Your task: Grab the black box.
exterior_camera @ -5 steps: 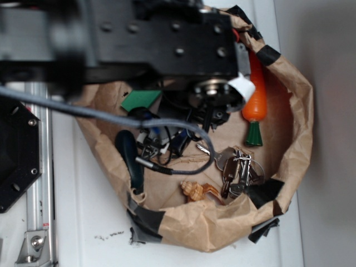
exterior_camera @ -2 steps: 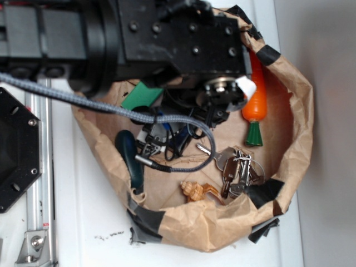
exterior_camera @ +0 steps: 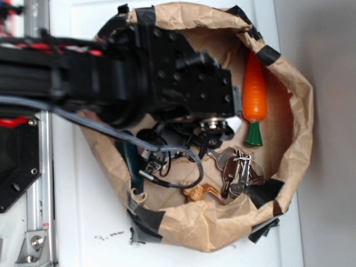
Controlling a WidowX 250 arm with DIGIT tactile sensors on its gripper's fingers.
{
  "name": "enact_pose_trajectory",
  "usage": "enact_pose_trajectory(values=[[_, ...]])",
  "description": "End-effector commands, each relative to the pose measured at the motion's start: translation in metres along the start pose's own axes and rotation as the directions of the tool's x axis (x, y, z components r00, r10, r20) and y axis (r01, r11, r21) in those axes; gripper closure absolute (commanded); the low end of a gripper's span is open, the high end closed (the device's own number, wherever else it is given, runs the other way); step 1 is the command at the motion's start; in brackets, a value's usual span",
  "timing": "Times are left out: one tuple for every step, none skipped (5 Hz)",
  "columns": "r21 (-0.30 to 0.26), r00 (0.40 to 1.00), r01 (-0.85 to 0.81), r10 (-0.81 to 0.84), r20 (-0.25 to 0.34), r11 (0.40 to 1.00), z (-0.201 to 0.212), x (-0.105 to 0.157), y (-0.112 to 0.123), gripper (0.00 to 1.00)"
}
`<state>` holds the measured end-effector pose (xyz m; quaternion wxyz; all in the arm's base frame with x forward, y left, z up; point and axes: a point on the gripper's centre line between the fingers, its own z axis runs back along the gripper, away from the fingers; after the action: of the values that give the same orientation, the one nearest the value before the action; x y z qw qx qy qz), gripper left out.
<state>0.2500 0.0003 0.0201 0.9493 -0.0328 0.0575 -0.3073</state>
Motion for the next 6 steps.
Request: enact_pose_trajectory(values=[[-0.003,0.996,0.044,-0.044,0.075,0.999,-0.017,0.011,-0.028,0.0],[0.062,0.997,-0.036,0.032,0.069,0.997,0.0,0.005,-0.023,1.0],[0.064,0.987,-0.129,0.122,0.105,0.99,0.045,-0.007,-0.015,1.0],[0.016,0.962,-0.234,0.229,0.149,0.972,0.096,-0.008,-0.011,1.0],[-0.019,0.948,-0.278,0.277,0.159,0.96,0.146,-0.009,-0.014,1.0],[-0.01,0.93,-0.305,0.3,0.214,0.952,0.164,-0.004,-0.023,1.0]])
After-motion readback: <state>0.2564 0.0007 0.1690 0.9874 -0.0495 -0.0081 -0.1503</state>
